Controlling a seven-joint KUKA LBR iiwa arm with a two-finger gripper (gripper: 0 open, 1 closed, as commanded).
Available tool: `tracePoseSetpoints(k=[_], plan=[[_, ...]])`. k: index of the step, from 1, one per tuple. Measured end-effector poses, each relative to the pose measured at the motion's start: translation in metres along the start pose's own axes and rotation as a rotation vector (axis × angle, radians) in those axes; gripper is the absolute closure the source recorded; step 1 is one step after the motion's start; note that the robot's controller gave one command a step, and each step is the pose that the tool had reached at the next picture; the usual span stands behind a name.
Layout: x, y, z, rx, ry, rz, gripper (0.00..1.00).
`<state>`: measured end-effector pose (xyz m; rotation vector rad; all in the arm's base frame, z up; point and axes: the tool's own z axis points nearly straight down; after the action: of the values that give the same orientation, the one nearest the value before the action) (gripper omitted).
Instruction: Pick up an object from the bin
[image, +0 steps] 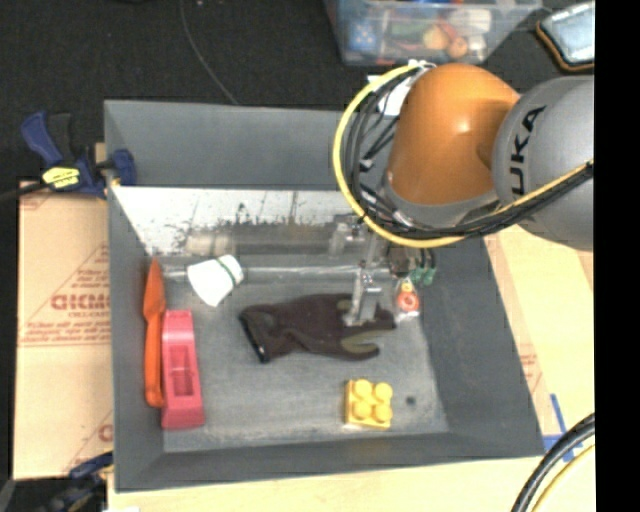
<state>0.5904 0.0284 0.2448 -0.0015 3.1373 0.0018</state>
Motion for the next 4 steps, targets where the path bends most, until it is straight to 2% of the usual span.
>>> tracePoseSetpoints(k=[1,2,3,4], plan=[[0.000,0.000,0.000,0.000,0.000,0.000,0.00],[-0.010,-0.035,-0.028,0.001,-0.003,-0.095,0.00],[-0.008,-0.004,0.057,0.001,-0.008,-0.194,0.00],[-0.017,-0.058,0.077,0.011,-0.020,-0.361,0.00]])
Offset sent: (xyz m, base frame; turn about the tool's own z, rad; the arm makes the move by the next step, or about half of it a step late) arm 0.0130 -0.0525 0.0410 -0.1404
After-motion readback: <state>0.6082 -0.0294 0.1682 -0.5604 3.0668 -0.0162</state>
